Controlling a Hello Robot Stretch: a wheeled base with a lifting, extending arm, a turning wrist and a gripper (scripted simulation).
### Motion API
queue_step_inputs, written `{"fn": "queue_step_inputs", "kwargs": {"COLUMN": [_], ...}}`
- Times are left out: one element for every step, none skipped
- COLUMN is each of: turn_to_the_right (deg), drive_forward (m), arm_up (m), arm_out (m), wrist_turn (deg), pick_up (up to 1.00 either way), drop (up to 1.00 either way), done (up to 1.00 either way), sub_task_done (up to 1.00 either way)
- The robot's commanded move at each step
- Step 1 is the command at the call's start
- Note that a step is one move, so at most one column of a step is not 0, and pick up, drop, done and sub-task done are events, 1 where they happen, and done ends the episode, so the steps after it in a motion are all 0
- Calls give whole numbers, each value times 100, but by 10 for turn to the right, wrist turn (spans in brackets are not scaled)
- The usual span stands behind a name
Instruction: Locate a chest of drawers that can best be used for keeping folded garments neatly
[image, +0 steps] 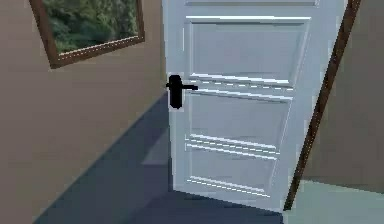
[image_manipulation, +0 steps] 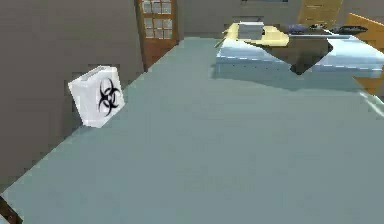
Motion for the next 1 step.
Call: {"fn": "queue_step_inputs", "kwargs": {"turn_to_the_right": [-330], "drive_forward": [0], "arm_up": [0], "arm_out": [0], "wrist_turn": [0], "pick_up": [0], "drop": [0], "done": [0], "sub_task_done": [0]}}
